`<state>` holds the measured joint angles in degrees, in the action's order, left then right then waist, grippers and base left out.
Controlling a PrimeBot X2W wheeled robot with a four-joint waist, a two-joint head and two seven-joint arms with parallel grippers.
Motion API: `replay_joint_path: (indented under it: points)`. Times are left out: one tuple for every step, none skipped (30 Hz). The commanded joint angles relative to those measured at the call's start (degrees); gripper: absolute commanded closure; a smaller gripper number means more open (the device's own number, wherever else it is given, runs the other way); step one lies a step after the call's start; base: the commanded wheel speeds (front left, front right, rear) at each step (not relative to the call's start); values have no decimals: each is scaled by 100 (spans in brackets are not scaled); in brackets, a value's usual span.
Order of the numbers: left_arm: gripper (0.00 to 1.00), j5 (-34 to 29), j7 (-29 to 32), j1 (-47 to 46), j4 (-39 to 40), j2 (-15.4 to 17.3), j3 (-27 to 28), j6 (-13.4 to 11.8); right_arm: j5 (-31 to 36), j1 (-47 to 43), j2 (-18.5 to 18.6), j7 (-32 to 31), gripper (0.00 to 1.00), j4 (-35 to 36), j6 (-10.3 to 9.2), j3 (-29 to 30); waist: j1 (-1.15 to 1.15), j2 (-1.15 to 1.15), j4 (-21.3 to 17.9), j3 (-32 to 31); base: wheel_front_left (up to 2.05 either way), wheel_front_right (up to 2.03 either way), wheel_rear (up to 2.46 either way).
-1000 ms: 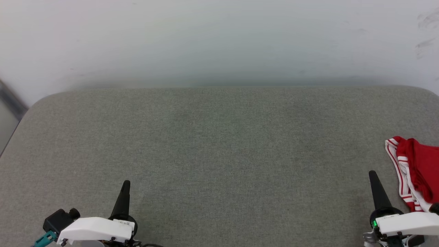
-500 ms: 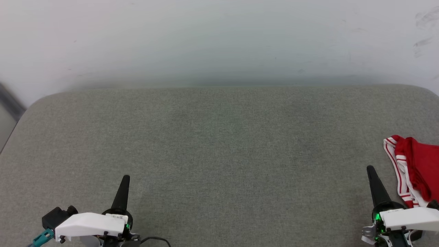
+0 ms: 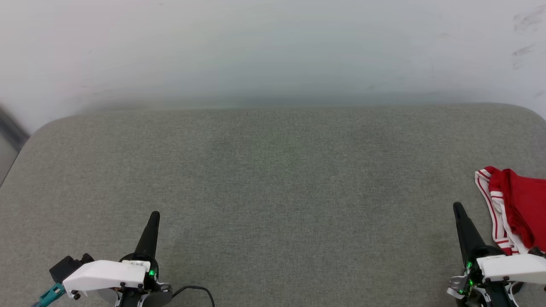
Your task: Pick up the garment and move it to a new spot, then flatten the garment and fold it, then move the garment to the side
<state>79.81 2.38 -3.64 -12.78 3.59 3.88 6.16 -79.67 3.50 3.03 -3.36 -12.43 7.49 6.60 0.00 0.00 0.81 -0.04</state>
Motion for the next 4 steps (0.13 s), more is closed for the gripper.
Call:
replay_joint_path:
  points:
    - [100,126,42,-98,-3,26,24,50,-127,120,-17,-40,100,3,1,-2,0,0,-3,1,0,0,0]
    - [100,177,54,-107,-8,25,32,47,-173,130,-18,-51,100,-4,1,-1,0,0,-6,2,0,0,0]
    - [100,226,60,-117,-13,25,37,50,-219,139,-18,-65,100,-12,1,-2,0,0,-9,3,0,0,0]
    - [100,271,75,-128,-16,24,44,55,-265,148,-18,-70,100,-19,1,-1,0,0,-12,3,0,0,0]
